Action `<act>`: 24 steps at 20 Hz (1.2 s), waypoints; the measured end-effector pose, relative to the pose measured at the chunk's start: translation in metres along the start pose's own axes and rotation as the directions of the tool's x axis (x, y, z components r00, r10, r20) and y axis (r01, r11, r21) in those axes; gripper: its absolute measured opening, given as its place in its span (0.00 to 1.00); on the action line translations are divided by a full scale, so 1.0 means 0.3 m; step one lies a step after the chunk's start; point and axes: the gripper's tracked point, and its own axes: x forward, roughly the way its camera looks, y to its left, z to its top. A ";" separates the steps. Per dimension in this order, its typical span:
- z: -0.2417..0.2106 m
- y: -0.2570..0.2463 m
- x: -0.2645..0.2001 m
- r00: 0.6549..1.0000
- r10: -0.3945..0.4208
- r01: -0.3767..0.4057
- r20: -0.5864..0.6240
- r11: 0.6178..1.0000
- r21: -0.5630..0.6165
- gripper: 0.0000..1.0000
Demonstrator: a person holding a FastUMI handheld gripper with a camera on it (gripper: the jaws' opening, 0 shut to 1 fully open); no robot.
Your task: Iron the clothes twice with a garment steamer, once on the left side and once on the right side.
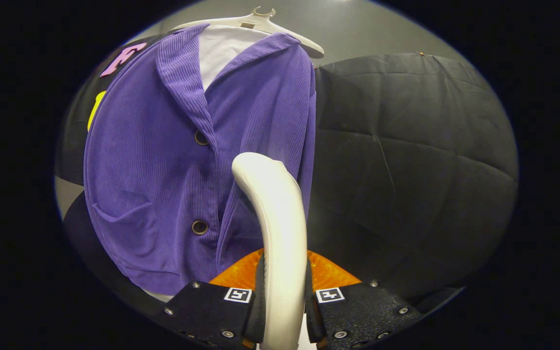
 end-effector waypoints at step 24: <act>-0.139 0.040 0.013 0.953 0.024 -0.010 -0.303 0.999 0.046 0.33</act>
